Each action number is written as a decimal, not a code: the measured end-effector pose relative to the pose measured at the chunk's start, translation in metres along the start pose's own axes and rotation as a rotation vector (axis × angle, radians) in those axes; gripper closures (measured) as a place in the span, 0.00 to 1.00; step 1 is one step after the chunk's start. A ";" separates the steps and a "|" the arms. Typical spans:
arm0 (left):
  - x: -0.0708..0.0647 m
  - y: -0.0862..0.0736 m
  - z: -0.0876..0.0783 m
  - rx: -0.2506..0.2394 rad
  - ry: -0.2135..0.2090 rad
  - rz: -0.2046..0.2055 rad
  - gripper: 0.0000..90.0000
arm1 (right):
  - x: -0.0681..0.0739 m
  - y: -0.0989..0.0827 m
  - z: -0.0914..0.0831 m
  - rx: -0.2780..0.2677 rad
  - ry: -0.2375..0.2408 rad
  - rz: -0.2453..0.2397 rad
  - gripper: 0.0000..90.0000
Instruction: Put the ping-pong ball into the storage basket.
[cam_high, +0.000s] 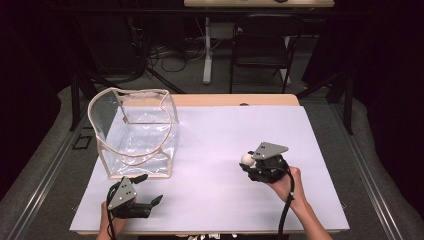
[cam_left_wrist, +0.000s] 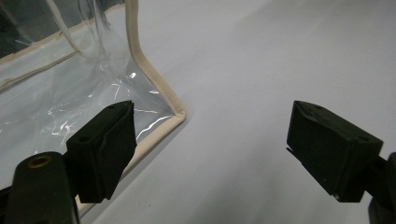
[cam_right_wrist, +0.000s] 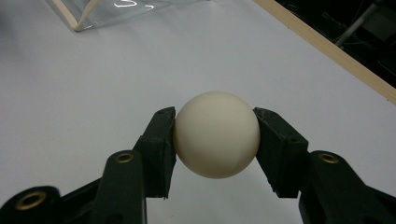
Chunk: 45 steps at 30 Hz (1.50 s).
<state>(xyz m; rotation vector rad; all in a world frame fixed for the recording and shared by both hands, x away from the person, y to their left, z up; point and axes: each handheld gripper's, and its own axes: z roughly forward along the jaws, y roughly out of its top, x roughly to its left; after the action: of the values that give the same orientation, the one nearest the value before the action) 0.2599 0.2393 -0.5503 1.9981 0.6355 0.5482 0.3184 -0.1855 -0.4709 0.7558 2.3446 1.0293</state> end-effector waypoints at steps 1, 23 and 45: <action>0.000 0.000 0.000 0.000 0.001 -0.001 0.18 | 0.000 0.001 0.001 0.004 -0.001 0.001 0.56; 0.000 0.000 0.000 0.002 -0.001 0.002 0.18 | -0.003 0.013 0.013 0.002 0.019 -0.019 0.56; 0.000 0.000 0.001 0.004 0.000 0.003 0.18 | -0.006 0.031 0.024 -0.002 0.035 -0.032 0.56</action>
<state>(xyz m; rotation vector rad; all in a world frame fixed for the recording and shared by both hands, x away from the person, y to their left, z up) 0.2606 0.2392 -0.5505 2.0034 0.6346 0.5485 0.3467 -0.1593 -0.4606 0.7024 2.3776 1.0388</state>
